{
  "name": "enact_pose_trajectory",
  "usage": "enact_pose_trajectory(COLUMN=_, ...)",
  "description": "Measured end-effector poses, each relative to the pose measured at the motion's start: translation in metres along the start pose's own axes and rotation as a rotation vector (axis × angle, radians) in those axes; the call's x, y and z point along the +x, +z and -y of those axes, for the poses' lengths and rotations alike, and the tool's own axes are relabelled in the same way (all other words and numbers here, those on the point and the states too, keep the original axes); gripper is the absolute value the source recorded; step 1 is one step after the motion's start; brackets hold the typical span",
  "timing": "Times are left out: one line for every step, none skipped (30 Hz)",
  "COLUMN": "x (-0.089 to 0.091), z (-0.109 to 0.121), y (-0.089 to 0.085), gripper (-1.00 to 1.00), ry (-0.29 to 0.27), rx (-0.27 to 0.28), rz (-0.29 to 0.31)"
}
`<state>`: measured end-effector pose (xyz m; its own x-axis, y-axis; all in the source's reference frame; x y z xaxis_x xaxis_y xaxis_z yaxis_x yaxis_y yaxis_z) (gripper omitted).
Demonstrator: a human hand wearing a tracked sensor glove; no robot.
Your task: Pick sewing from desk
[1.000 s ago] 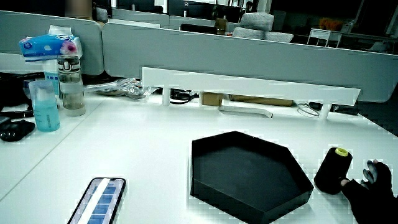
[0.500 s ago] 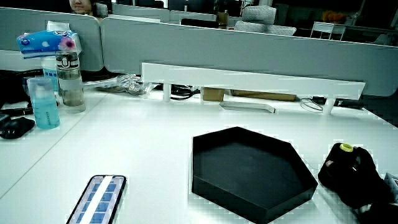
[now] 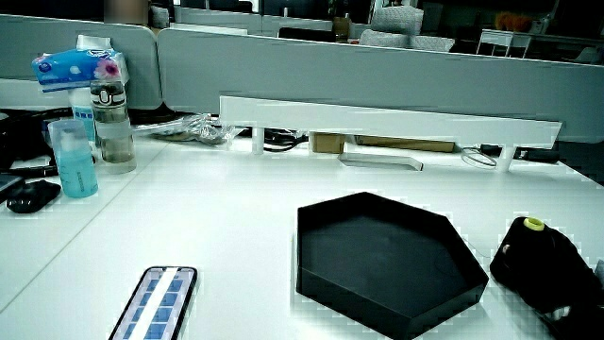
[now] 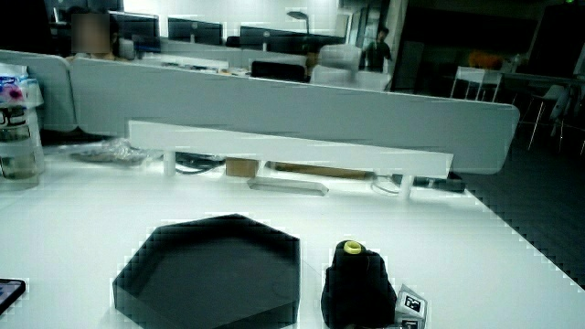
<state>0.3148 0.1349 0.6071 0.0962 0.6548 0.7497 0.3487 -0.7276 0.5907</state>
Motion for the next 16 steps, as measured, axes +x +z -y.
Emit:
enact_pose_trajectory(x=0.007, z=-0.004, y=0.002, gripper=1.00, ry=-0.005, rx=0.004, rz=0.005)
enact_pose_trajectory(x=0.007, z=-0.005, y=0.003, gripper=1.00, ry=0.015, rx=-0.038, rz=-0.041)
enact_pose_trajectory(x=0.011, z=-0.006, y=0.004, gripper=1.00, ry=0.020, rx=-0.047, rz=-0.052)
enact_pose_trajectory(x=0.017, z=-0.008, y=0.007, gripper=1.00, ry=0.011, rx=-0.058, rz=-0.070)
enact_pose_trajectory(x=0.019, z=-0.008, y=0.011, gripper=1.00, ry=-0.028, rx=-0.048, rz=-0.062)
enact_pose_trajectory(x=0.022, z=-0.009, y=0.014, gripper=1.00, ry=-0.066, rx=-0.039, rz=-0.053)
enact_pose_trajectory(x=0.024, z=-0.009, y=0.018, gripper=1.00, ry=-0.105, rx=-0.030, rz=-0.044)
enact_pose_trajectory(x=0.021, z=-0.007, y=0.018, gripper=1.00, ry=-0.117, rx=-0.048, rz=-0.071)
enact_pose_trajectory(x=0.024, z=-0.008, y=0.019, gripper=1.00, ry=-0.120, rx=-0.050, rz=-0.104)
enact_pose_trajectory(x=0.028, z=-0.010, y=0.019, gripper=1.00, ry=-0.132, rx=-0.065, rz=-0.144)
enact_pose_trajectory(x=0.026, z=-0.011, y=0.017, gripper=1.00, ry=-0.114, rx=-0.081, rz=-0.159)
enact_pose_trajectory(x=0.022, z=-0.013, y=0.015, gripper=1.00, ry=-0.092, rx=-0.131, rz=-0.200)
enact_pose_trajectory(x=0.019, z=-0.015, y=0.013, gripper=1.00, ry=-0.071, rx=-0.180, rz=-0.240)
enact_pose_trajectory(x=0.014, z=-0.016, y=0.010, gripper=1.00, ry=-0.062, rx=-0.186, rz=-0.244)
enact_pose_trajectory(x=0.004, z=-0.014, y=0.005, gripper=1.00, ry=-0.058, rx=-0.191, rz=-0.248)
enact_pose_trajectory(x=-0.002, z=-0.015, y=0.001, gripper=1.00, ry=-0.036, rx=-0.196, rz=-0.246)
